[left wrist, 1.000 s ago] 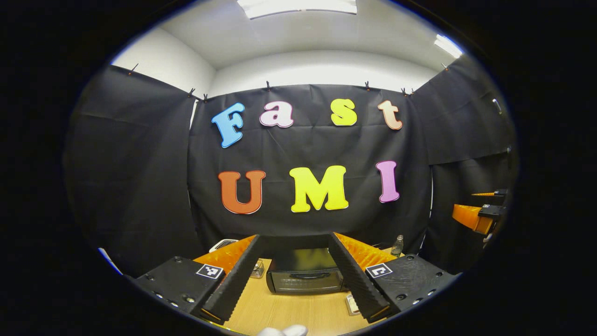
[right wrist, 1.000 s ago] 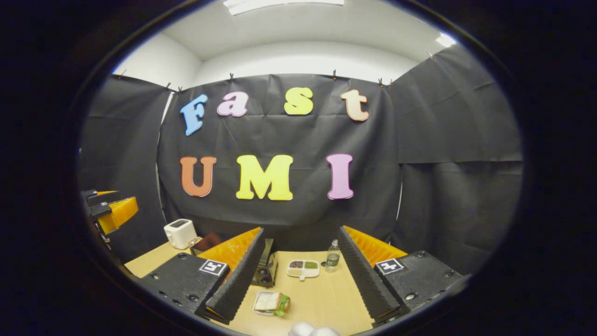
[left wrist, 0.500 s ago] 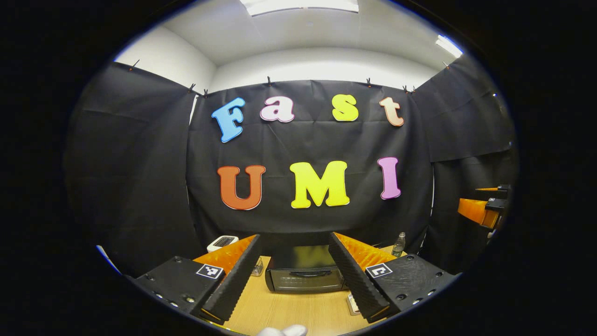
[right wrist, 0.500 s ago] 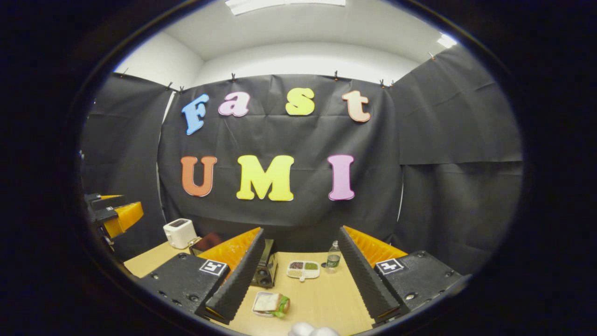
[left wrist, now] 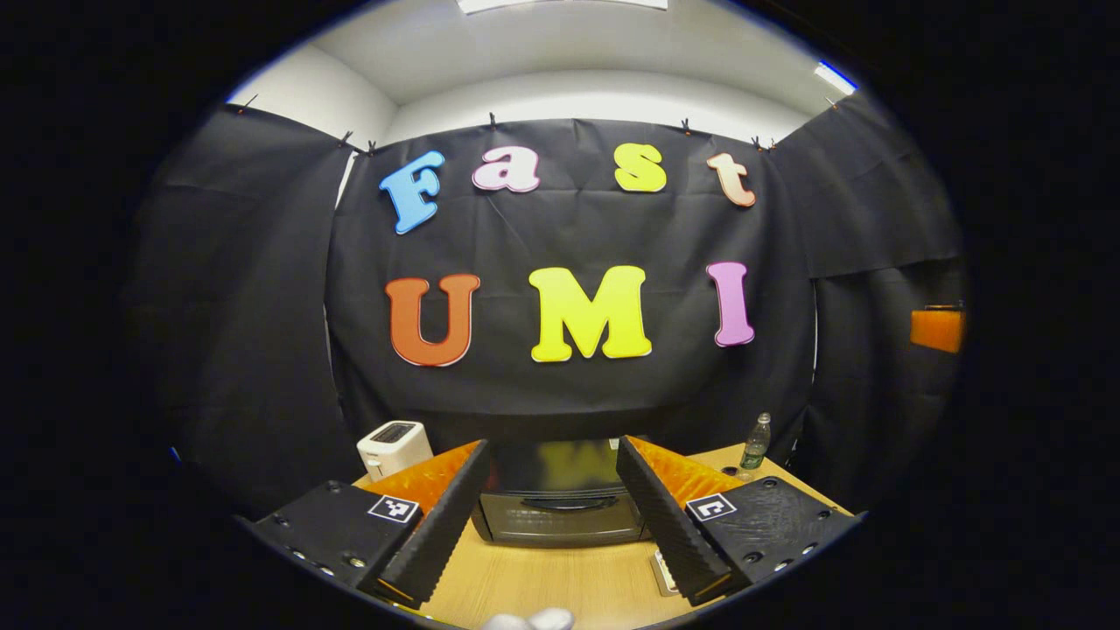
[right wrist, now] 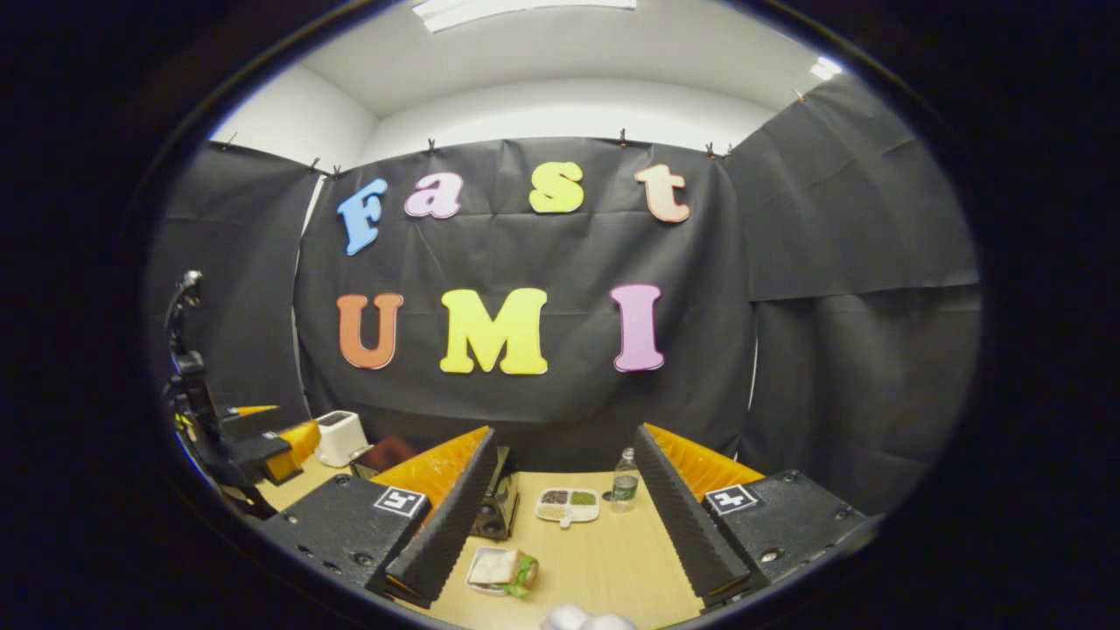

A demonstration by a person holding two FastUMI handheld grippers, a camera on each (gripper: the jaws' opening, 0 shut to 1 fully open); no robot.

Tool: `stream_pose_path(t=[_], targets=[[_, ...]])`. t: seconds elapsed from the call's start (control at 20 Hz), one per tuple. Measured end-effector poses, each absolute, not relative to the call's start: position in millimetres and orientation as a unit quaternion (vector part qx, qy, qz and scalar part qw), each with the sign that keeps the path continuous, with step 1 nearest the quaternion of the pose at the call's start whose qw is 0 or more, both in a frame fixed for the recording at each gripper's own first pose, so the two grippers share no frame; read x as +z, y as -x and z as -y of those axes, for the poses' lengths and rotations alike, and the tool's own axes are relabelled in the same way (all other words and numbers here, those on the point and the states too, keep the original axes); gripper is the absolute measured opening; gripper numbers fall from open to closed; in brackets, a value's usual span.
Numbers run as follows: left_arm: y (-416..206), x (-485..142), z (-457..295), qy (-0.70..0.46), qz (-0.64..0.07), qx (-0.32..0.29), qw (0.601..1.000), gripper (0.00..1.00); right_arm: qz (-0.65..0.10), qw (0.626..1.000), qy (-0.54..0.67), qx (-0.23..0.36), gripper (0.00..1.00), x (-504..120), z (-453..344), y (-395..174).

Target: Open the electric oven with the left hand, put the food in, and close the electric oven.

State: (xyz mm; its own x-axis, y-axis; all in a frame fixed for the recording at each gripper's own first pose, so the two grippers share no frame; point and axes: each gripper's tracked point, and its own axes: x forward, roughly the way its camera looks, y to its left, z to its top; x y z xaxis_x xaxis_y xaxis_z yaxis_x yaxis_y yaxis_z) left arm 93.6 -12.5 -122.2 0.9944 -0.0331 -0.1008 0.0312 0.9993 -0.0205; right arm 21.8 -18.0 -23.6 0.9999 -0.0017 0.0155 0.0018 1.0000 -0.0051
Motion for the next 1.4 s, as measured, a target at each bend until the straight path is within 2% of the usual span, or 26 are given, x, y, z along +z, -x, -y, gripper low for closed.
stream_pose_path(t=[0.3,0.7,0.85,1.4], targets=[[-149.7,-198.1,39.2,0.039,-0.093,-0.041,0.994,0.95,-0.004,0.999,0.026,-0.020,0.97,-35.1,39.1,-29.5],[-225.4,-296.0,35.0,0.019,-0.167,-0.030,0.985,0.95,-0.045,0.997,0.042,-0.037,0.97,-63.6,45.6,-43.1],[-236.7,-307.9,32.3,0.006,-0.175,-0.026,0.984,0.96,-0.054,0.997,0.041,-0.039,0.97,-67.7,46.1,-47.8],[-215.3,-310.5,31.3,0.003,-0.191,-0.033,0.981,0.98,-0.062,0.997,0.028,-0.031,0.97,-75.7,31.5,-51.2]])
